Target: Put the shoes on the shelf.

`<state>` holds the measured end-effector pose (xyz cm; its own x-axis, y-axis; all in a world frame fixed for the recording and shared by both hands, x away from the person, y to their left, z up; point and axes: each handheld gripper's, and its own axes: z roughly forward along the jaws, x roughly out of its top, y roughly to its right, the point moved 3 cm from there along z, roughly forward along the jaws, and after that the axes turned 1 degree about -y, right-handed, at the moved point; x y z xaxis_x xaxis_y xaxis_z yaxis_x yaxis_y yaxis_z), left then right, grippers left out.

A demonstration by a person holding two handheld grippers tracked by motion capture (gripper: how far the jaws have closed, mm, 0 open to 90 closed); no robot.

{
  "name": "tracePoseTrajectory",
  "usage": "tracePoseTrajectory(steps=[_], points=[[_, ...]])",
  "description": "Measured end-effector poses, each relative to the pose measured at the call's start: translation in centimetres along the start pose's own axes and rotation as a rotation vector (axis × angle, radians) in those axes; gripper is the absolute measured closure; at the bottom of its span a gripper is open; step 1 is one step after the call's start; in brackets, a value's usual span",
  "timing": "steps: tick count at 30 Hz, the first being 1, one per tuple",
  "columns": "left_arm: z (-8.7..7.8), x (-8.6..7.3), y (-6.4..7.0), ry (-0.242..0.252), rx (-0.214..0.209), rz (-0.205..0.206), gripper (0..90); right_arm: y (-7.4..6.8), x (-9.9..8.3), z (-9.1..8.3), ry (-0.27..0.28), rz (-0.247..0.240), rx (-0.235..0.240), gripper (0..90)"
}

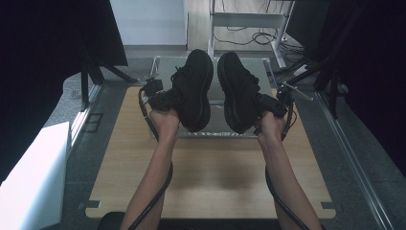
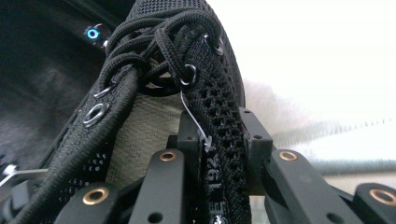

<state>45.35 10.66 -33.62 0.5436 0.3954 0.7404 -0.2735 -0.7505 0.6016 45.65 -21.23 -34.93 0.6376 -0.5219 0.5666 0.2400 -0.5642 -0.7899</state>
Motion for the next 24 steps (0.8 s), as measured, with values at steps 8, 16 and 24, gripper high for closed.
tracePoseTrajectory(steps=[8, 16, 24], points=[[1.7, 1.6, 0.2, -0.002, 0.062, 0.014, 80.3, -0.5, 1.7, 1.8, 0.024, -0.035, -0.072, 74.7], [3.3, 2.8, 0.7, -0.027, 0.131, 0.046, 79.8, -0.9, 2.8, 3.4, 0.039, -0.063, -0.138, 74.6], [4.4, 3.5, 1.5, -0.066, 0.212, 0.087, 78.4, -2.0, 3.2, 4.7, 0.039, -0.134, -0.227, 73.4]])
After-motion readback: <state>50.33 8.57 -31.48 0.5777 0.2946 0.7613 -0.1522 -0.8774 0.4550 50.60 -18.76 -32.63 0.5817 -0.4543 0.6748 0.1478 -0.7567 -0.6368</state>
